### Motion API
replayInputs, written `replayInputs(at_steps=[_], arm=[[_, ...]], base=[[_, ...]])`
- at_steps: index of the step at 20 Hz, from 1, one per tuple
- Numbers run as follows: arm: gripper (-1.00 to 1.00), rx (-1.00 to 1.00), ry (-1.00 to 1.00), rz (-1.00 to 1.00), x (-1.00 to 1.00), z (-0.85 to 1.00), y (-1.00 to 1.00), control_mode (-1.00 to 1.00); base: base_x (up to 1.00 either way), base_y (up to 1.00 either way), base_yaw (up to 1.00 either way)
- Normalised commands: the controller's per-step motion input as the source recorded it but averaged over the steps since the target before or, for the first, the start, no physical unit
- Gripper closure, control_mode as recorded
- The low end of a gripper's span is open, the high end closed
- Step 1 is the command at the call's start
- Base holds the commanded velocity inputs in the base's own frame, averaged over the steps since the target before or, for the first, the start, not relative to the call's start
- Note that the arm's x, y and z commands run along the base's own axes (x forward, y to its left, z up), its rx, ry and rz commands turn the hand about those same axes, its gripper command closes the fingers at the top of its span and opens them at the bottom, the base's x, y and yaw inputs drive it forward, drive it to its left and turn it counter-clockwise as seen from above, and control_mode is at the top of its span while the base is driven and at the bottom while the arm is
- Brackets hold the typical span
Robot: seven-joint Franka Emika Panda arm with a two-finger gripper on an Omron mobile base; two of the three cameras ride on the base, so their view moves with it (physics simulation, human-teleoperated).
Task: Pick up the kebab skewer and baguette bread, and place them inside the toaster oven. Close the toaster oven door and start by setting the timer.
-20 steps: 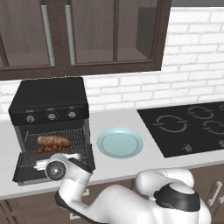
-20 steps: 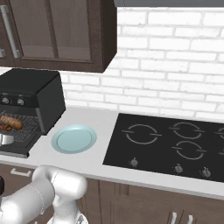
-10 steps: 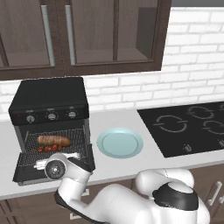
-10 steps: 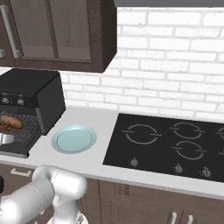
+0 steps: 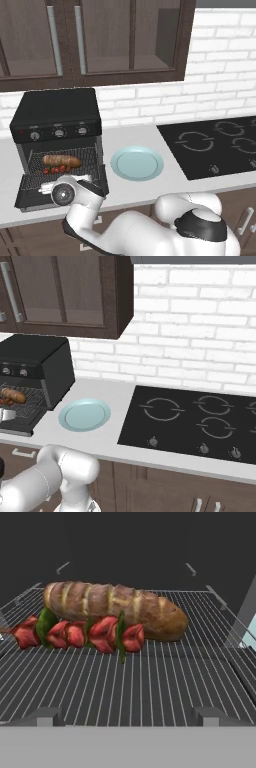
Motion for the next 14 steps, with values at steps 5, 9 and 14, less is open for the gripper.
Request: replayInputs(at_steps=[5, 9, 14], arm=[[-1.0, 0.01, -0.03, 0.0, -0.11, 0.0, 0.0, -1.0], [-1.0, 0.02, 0.0, 0.0, -0.08, 0.0, 0.0, -1.0], [-1.0, 0.01, 0.0, 0.0, 0.0, 0.0, 0.0, -1.0]], base=[[0.0, 0.0, 0.0], [0.0, 0.0, 0.0], [0.0, 0.0, 0.0]])
